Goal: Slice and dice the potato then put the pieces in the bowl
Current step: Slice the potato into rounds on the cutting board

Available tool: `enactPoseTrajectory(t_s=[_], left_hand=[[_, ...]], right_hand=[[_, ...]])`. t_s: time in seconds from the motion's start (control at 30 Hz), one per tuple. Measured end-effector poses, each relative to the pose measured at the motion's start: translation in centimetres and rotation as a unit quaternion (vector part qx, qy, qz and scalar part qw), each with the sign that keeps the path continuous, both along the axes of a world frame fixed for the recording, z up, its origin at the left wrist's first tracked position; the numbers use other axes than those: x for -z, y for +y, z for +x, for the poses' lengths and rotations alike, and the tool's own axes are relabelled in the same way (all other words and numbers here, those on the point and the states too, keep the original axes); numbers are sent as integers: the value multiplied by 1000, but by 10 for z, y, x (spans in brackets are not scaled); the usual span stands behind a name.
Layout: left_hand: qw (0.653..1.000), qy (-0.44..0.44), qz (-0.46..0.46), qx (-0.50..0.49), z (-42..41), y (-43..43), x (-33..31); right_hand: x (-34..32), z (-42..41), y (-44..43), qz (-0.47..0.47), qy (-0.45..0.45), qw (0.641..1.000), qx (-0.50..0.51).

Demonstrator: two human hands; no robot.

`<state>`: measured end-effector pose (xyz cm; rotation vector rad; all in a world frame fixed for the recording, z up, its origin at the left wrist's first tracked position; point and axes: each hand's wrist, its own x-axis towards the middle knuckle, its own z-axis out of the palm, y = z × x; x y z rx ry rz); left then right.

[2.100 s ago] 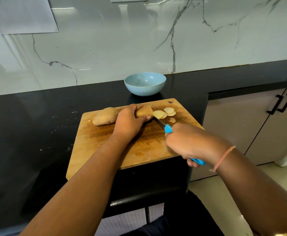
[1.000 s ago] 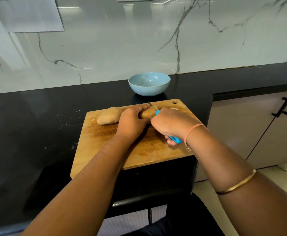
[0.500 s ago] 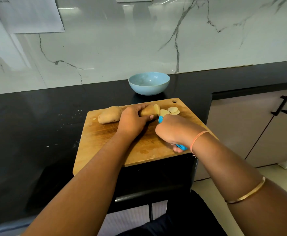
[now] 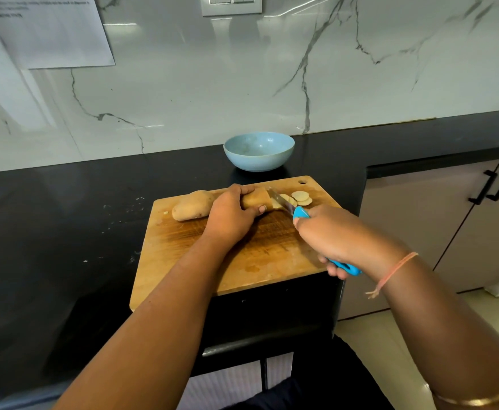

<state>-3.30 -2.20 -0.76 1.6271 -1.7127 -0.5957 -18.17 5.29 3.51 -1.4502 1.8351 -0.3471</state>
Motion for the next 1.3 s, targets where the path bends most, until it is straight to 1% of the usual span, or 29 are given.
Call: enactPoseTrajectory(t_s=[0.03,0.1,0.2,0.33,0.4,0.47,0.57,0.7,0.8,0.93,1.03,1.1,1.2,1.3], left_hand=[[1000,-1,-1,1,0,0,0],[1000,-4,-5,2,1,0,0],[1000,-2,-8,2,2,-1,2],[1000,-5,-15,2,2,-2,2],[1000,-11,-19,3,2,-2,3],[1000,-9,-20,4,2,-3,4],[1000,0,-21,6,3,-4,4],[999,-1,-33,14,5,-4,5],[999,-3,-45,28,6,-3,6],[998,-1,-61,32,7,-3,7],[997,-16,-64,30,6,-3,6],[997,-22,-66,28,5,-2,6],[997,-20,-67,27,4,-1,6],[997,-13,-74,29,5,-1,6]], right_hand=[[-2,3,1,11,-27,999,19],[-4,9,-1,-31,-23,999,21],[2,17,-7,-74,-20,997,-3],[8,26,-5,-75,-7,997,-9],[9,28,-4,-78,16,997,-24],[8,30,-5,-71,38,996,-33],[2,33,-9,-33,44,998,-31],[-8,30,-17,14,-7,1000,-14],[-15,34,-20,7,-11,1000,-2],[-9,45,-34,-33,46,998,-20],[3,47,-36,-100,103,989,-34],[9,45,-36,-129,122,983,-37],[8,42,-39,-126,137,981,-49],[-2,40,-42,-98,133,984,-60]])
